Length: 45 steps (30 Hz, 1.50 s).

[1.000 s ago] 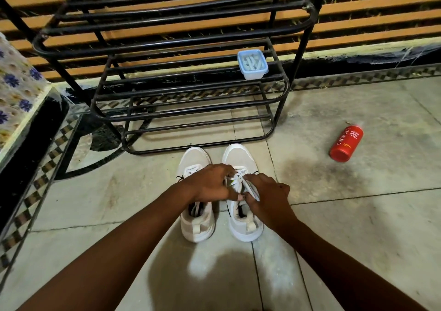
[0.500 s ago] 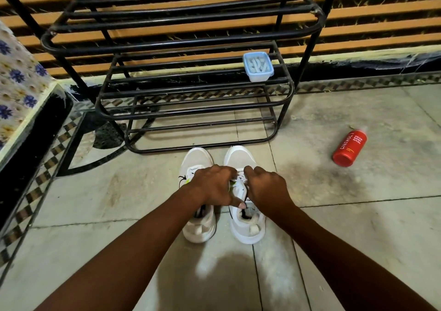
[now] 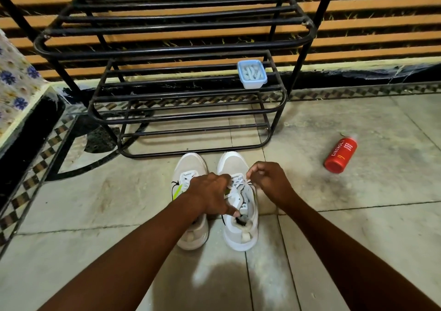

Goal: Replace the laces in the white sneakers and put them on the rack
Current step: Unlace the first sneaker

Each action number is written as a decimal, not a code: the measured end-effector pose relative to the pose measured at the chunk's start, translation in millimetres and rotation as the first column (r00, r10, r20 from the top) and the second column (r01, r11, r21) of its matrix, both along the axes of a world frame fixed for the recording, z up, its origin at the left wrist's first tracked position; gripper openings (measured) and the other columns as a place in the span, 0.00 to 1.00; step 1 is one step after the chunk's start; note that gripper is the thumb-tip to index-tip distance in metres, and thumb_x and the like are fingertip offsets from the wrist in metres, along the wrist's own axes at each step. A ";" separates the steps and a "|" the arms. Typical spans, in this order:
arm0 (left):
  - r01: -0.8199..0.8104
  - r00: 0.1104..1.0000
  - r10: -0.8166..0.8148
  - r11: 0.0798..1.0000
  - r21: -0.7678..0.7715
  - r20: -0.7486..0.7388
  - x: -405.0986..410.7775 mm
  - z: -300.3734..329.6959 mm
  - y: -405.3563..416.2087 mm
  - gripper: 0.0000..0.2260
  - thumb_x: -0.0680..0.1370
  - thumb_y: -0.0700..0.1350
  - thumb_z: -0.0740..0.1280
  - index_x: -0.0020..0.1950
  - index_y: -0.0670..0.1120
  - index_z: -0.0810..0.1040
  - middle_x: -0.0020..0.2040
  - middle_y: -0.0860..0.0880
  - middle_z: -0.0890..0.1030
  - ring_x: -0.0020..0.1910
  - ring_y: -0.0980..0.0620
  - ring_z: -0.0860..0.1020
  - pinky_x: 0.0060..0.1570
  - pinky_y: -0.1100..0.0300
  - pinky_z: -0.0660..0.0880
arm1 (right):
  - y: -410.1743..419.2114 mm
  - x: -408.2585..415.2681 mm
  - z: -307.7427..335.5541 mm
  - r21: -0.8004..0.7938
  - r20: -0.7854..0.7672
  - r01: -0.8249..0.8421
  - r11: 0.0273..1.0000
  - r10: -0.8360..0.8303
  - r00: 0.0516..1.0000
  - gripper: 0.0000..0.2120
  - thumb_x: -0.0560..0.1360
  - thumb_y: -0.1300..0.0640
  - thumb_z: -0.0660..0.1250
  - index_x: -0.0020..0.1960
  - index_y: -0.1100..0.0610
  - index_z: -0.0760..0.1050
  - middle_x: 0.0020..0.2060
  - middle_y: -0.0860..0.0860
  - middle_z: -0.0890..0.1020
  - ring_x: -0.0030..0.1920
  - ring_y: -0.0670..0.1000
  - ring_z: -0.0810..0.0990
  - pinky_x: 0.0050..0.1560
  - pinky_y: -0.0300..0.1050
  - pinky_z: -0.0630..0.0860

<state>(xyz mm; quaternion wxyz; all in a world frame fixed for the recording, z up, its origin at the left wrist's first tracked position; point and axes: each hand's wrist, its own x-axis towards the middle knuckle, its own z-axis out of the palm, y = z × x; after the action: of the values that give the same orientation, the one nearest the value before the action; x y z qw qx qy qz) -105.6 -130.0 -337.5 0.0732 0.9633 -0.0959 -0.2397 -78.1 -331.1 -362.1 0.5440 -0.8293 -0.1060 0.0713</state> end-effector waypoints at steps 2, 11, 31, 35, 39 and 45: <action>-0.001 1.000 0.001 1.000 0.015 -0.003 0.8 1.5 -2.2 0.41 0.63 0.75 0.74 0.69 0.55 0.69 0.64 0.51 0.79 0.66 0.46 0.75 0.57 0.50 0.71 | -4.7 6.4 2.8 -0.274 0.133 -0.110 0.955 0.151 0.979 0.06 0.69 0.59 0.67 0.38 0.51 0.81 0.32 0.42 0.83 0.36 0.44 0.79 0.42 0.40 0.74; -0.021 0.999 0.022 0.999 0.041 -0.026 0.9 4.1 -6.1 0.42 0.63 0.74 0.75 0.70 0.55 0.70 0.65 0.48 0.78 0.67 0.44 0.75 0.63 0.49 0.72 | -12.5 -12.9 -4.2 0.476 -0.438 0.180 0.861 0.054 0.897 0.08 0.75 0.69 0.68 0.40 0.59 0.77 0.33 0.51 0.77 0.35 0.48 0.73 0.36 0.38 0.71; -0.030 0.998 0.034 0.996 0.080 -0.043 3.4 7.3 -9.0 0.45 0.61 0.74 0.76 0.72 0.57 0.70 0.66 0.47 0.77 0.67 0.44 0.74 0.63 0.48 0.70 | -31.9 -36.4 11.0 0.295 -0.414 0.099 0.950 0.034 0.910 0.05 0.76 0.61 0.73 0.42 0.61 0.82 0.31 0.47 0.76 0.33 0.43 0.72 0.35 0.37 0.67; -0.031 0.998 0.035 0.996 0.084 -0.048 2.9 8.3 -8.2 0.44 0.62 0.74 0.76 0.72 0.57 0.70 0.65 0.47 0.77 0.67 0.44 0.74 0.60 0.48 0.69 | -33.5 -25.8 6.9 0.668 -0.595 0.444 0.597 0.071 0.800 0.10 0.80 0.59 0.65 0.40 0.54 0.76 0.36 0.49 0.77 0.36 0.47 0.71 0.40 0.45 0.69; -0.026 0.998 0.031 0.996 0.091 -0.047 2.5 10.8 -8.8 0.43 0.62 0.73 0.77 0.72 0.56 0.70 0.65 0.46 0.77 0.67 0.43 0.74 0.61 0.48 0.70 | -31.9 -30.3 -6.5 0.650 -0.670 0.506 0.567 0.113 0.734 0.07 0.75 0.51 0.68 0.45 0.54 0.75 0.45 0.50 0.81 0.38 0.49 0.77 0.35 0.44 0.71; -0.036 0.998 0.041 0.996 0.078 -0.057 3.7 10.2 -10.4 0.44 0.62 0.73 0.77 0.72 0.57 0.70 0.65 0.46 0.76 0.67 0.43 0.74 0.61 0.48 0.70 | -25.4 -29.3 1.1 0.683 -0.650 0.559 0.470 0.043 0.759 0.16 0.82 0.52 0.62 0.37 0.53 0.66 0.30 0.50 0.69 0.28 0.47 0.64 0.31 0.42 0.64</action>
<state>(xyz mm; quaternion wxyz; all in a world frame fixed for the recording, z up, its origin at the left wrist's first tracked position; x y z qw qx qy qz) -101.8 -140.4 -327.3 0.0434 0.9597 -0.0658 -0.2697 -107.4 -356.4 -361.0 0.8848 -0.3929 0.1813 0.1731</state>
